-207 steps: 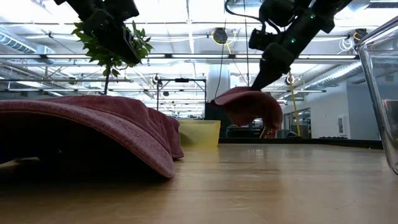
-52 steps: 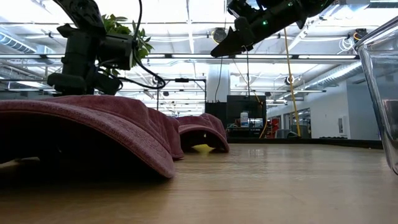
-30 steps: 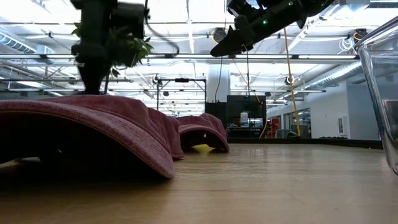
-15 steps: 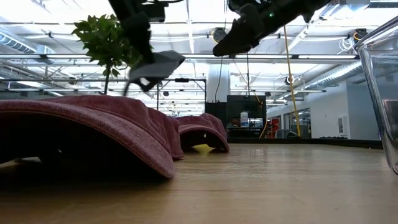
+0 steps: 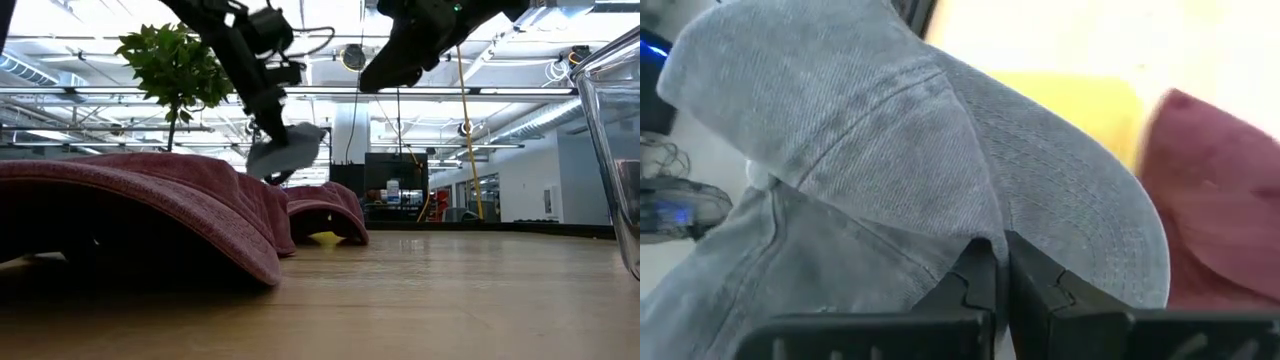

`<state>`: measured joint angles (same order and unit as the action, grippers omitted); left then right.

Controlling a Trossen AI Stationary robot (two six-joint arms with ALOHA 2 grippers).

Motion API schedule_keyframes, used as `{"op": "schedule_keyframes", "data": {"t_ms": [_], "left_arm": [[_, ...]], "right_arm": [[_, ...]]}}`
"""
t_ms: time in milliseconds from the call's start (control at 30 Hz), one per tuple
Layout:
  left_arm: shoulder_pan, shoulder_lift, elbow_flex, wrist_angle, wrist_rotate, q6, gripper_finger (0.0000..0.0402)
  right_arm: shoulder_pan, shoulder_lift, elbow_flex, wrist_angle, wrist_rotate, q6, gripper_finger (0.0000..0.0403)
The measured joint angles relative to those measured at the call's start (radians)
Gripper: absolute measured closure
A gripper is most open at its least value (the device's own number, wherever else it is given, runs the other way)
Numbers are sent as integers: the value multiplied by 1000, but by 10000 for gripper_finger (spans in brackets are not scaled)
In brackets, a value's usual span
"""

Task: Pick & Place hat
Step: Put the blue cap into the yellow bin

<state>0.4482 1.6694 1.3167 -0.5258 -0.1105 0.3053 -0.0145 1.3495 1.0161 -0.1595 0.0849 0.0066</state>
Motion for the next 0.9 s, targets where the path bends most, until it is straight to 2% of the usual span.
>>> {"op": "schedule_keyframes", "data": {"t_ms": [167,267,533,733,900], "left_arm": [[30,59,0,38,0,8,396],[40,77,0,29,1,7,387],[46,80,0,19,8,-20,394],[46,80,0,-2,14,-47,343],[46,80,0,-2,13,-73,318]], "right_arm": [[31,0,0,-37,8,38,261],[52,0,0,-51,53,38,261],[62,0,0,-47,76,34,261],[62,0,0,-48,76,27,261],[62,0,0,-48,76,23,261]]}}
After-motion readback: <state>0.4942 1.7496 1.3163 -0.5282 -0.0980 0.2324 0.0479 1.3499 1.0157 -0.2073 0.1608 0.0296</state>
